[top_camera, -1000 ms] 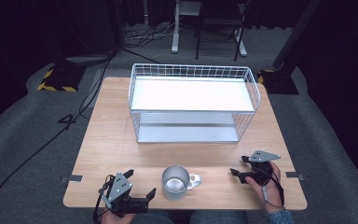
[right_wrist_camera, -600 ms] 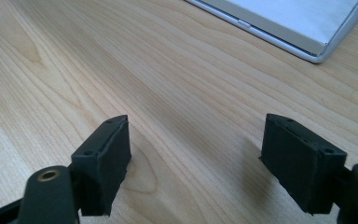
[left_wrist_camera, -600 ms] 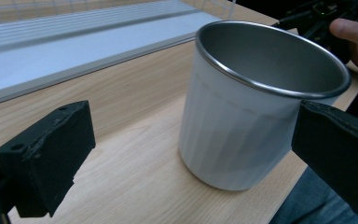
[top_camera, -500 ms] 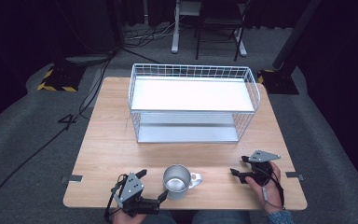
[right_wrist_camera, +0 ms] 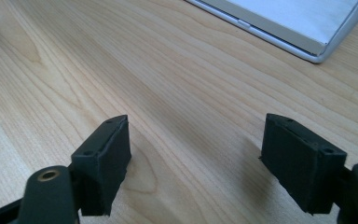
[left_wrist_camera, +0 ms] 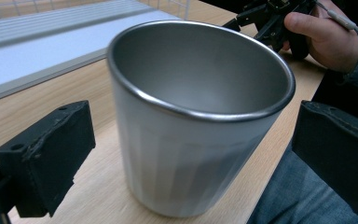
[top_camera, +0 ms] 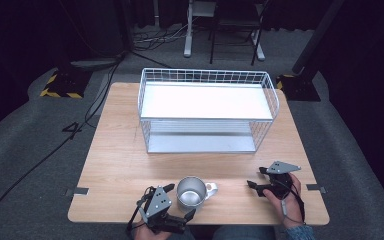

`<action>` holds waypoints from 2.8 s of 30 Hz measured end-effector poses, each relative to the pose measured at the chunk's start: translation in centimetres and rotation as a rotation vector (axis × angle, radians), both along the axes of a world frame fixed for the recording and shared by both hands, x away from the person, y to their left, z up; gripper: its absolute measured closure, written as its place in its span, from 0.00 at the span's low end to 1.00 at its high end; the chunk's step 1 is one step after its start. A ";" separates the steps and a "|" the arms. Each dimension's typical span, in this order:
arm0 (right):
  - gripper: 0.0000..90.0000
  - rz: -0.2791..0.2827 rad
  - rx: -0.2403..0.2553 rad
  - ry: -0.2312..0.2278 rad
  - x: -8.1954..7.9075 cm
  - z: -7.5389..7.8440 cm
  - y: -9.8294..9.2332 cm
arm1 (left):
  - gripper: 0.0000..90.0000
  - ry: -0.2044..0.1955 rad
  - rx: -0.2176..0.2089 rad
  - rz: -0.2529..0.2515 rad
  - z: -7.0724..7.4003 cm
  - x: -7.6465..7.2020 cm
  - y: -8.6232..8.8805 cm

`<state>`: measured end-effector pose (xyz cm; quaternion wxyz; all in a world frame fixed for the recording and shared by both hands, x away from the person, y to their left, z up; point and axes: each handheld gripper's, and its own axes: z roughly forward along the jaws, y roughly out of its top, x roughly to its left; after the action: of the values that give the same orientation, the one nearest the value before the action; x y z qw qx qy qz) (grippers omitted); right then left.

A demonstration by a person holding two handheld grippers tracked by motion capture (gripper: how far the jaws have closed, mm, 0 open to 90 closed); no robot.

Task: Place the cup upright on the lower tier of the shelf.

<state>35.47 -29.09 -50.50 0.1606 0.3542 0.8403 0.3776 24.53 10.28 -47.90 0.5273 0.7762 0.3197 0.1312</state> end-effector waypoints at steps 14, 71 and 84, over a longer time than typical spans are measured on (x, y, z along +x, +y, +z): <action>0.27 0.000 0.000 -0.001 0.0 0.0 0.0 | 0.00 0.038 0.056 0.032 -1.2 1.5 -2.3; 0.27 0.000 0.001 -0.001 0.0 0.0 0.0 | 0.10 0.059 0.160 0.063 0.1 3.8 -2.3; 0.34 0.013 0.008 -0.006 -0.1 0.0 0.0 | 0.10 0.048 0.123 0.071 2.7 7.4 -2.2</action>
<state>35.40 -29.12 -50.48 0.1594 0.3483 0.8405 0.3831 31.92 8.05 -45.18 0.4656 0.7984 0.3509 0.1506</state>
